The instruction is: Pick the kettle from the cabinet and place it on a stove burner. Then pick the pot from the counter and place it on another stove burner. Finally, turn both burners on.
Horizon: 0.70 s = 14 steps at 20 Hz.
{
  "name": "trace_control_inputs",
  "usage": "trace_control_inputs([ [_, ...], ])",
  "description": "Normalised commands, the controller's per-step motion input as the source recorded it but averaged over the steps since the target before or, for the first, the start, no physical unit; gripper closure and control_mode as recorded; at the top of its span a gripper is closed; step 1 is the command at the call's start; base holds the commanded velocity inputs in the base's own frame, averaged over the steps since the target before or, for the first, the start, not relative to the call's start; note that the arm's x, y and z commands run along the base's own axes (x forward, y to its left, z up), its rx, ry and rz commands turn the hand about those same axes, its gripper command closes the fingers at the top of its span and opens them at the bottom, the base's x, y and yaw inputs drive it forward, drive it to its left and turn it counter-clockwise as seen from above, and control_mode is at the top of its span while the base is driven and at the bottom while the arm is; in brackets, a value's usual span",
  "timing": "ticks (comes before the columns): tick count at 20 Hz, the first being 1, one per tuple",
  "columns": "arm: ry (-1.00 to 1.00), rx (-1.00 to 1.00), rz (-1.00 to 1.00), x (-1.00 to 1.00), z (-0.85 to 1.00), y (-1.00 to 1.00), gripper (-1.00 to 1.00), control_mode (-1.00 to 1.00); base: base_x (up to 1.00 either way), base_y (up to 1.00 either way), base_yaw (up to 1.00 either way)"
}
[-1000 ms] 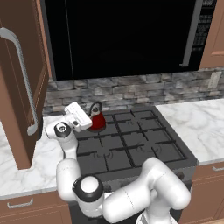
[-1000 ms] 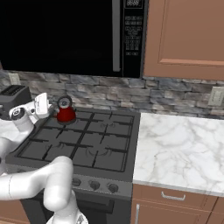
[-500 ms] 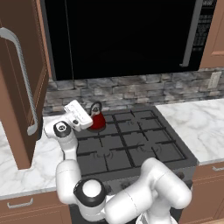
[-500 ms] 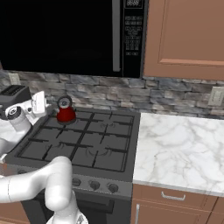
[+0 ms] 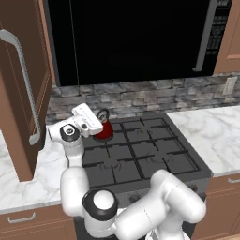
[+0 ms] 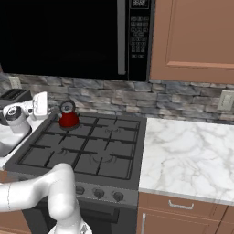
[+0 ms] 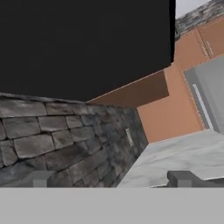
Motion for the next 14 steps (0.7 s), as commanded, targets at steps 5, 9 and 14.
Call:
trace_control_inputs([
  [5, 0.01, 0.17, 0.0, -0.27, 0.12, -0.14, -1.0, -1.0, 0.0, 0.0, 0.0],
  [9, 0.0, 0.14, 0.0, -0.23, 0.05, -0.09, -1.0, -1.0, 0.0, 0.0, 0.0],
  [14, 0.0, 0.12, 0.0, -0.24, 0.02, -0.09, -1.0, -1.0, 0.0, 0.0, 0.0],
])
